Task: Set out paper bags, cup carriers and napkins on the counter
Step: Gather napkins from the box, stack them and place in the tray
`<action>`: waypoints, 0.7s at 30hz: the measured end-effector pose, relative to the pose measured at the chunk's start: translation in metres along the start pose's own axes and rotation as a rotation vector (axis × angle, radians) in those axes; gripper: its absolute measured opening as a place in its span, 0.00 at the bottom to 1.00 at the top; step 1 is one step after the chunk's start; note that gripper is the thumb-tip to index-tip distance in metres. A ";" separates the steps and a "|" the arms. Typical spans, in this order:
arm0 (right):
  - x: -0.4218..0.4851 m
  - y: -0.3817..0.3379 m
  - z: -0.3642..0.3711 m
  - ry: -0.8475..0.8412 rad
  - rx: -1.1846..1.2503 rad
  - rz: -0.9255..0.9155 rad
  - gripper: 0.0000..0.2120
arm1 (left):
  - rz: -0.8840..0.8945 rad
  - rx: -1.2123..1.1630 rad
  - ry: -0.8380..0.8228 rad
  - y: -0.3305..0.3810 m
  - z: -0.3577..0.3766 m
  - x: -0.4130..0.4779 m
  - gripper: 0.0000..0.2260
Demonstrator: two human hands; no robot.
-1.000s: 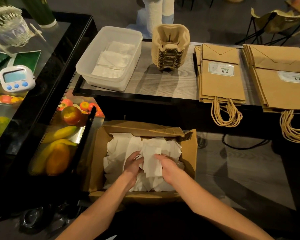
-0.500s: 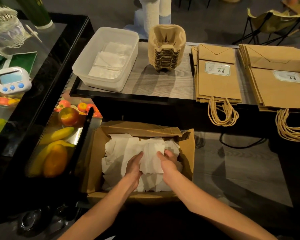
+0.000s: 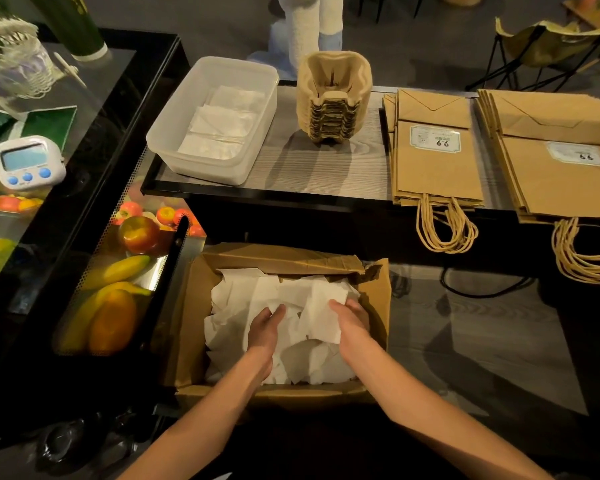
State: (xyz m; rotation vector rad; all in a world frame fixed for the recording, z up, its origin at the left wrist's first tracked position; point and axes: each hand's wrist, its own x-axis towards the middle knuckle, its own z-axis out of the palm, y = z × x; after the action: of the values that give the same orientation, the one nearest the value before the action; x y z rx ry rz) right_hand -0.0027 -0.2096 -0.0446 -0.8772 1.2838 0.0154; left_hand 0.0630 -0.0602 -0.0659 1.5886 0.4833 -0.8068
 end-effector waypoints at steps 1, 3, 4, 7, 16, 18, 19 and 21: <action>0.001 -0.005 -0.005 -0.035 -0.016 -0.031 0.13 | 0.015 0.001 -0.008 0.002 -0.004 0.003 0.29; 0.005 -0.015 -0.011 -0.169 -0.105 -0.107 0.14 | 0.022 0.052 -0.050 0.007 -0.013 0.008 0.30; 0.006 -0.020 -0.011 -0.243 -0.158 -0.145 0.16 | 0.018 0.089 -0.077 0.010 -0.017 0.009 0.30; 0.012 -0.034 -0.008 -0.398 -0.302 -0.192 0.22 | 0.000 0.166 -0.152 0.019 -0.023 0.011 0.28; 0.013 -0.043 0.008 -0.739 -0.276 0.072 0.18 | -0.135 0.022 -0.401 0.048 -0.019 -0.001 0.09; 0.015 -0.038 0.006 -0.773 -0.272 0.095 0.19 | -0.142 -0.017 -0.421 0.049 -0.019 -0.001 0.09; 0.016 -0.036 0.005 -0.785 -0.262 0.098 0.20 | -0.145 -0.034 -0.430 0.049 -0.020 -0.001 0.08; 0.020 -0.033 0.002 -0.798 -0.253 0.086 0.22 | -0.154 -0.053 -0.421 0.047 -0.020 0.000 0.07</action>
State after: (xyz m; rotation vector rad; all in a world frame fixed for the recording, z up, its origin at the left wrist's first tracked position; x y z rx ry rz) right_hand 0.0207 -0.2402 -0.0424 -0.8968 0.5702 0.5533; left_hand 0.1009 -0.0494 -0.0338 1.2960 0.3190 -1.2025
